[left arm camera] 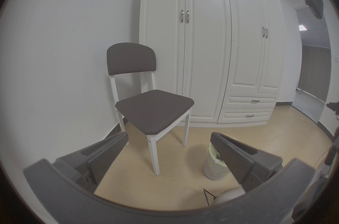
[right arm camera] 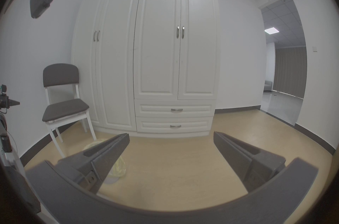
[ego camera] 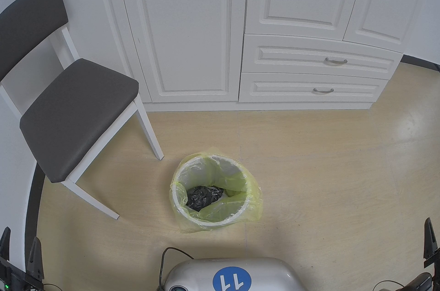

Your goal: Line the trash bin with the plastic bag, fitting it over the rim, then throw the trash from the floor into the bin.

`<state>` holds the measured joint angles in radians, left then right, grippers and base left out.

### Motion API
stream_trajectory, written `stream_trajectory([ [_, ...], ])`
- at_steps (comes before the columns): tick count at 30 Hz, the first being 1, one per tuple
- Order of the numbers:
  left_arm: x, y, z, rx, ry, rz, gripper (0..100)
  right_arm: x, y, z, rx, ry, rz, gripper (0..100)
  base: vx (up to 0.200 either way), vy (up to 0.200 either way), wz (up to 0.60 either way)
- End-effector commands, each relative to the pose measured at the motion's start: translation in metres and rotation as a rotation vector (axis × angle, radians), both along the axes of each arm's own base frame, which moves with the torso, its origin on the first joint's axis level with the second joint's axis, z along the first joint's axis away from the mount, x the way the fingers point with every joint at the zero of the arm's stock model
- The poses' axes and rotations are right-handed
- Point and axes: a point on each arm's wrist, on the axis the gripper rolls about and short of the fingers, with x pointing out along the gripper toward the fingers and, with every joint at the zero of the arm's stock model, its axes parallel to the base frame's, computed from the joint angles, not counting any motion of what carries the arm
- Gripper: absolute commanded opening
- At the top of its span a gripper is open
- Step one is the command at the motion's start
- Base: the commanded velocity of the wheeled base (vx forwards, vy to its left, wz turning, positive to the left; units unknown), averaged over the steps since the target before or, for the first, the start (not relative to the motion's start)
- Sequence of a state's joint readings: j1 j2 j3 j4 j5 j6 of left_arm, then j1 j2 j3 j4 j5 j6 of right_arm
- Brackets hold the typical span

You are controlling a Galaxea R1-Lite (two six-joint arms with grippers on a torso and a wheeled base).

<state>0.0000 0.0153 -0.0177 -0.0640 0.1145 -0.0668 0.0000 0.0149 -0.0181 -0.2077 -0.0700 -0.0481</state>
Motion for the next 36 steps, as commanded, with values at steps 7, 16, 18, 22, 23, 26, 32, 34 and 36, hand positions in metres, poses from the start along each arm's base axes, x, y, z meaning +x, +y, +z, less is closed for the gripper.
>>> stream_trajectory([
  [7,0.000,0.000,-0.005,0.004,0.002,0.001,100,0.002,0.000,-0.019,0.000,0.142,0.001,100,0.000,0.000,0.00],
  [16,0.000,0.000,-0.005,0.024,0.003,0.004,100,0.002,0.001,-0.021,-0.008,0.157,0.043,100,0.000,0.000,0.00],
  [18,0.000,0.000,-0.005,0.049,0.006,0.008,100,0.002,0.001,-0.021,0.003,0.160,0.051,100,0.000,0.000,0.00],
  [22,0.000,0.000,-0.005,0.095,0.012,0.010,100,0.002,0.001,-0.026,0.040,0.209,0.055,100,0.000,0.000,0.00],
  [23,0.000,0.000,-0.005,0.118,0.014,0.011,100,0.002,0.001,-0.027,0.044,0.222,0.056,100,0.000,0.000,0.00],
  [26,0.000,0.000,-0.005,0.140,0.017,0.013,100,0.002,0.001,-0.026,0.046,0.207,0.055,100,0.000,0.000,0.00],
  [32,0.000,0.000,-0.005,0.137,0.015,0.014,100,0.003,0.001,-0.026,0.049,0.208,0.056,100,0.000,0.000,0.00],
  [34,0.000,0.000,-0.005,0.133,0.015,0.014,100,0.003,0.001,-0.026,0.049,0.207,0.056,100,0.000,0.000,0.00],
  [36,0.000,0.000,-0.005,0.127,0.014,0.014,100,0.003,0.001,-0.026,0.049,0.208,0.056,100,0.000,0.000,0.00],
])
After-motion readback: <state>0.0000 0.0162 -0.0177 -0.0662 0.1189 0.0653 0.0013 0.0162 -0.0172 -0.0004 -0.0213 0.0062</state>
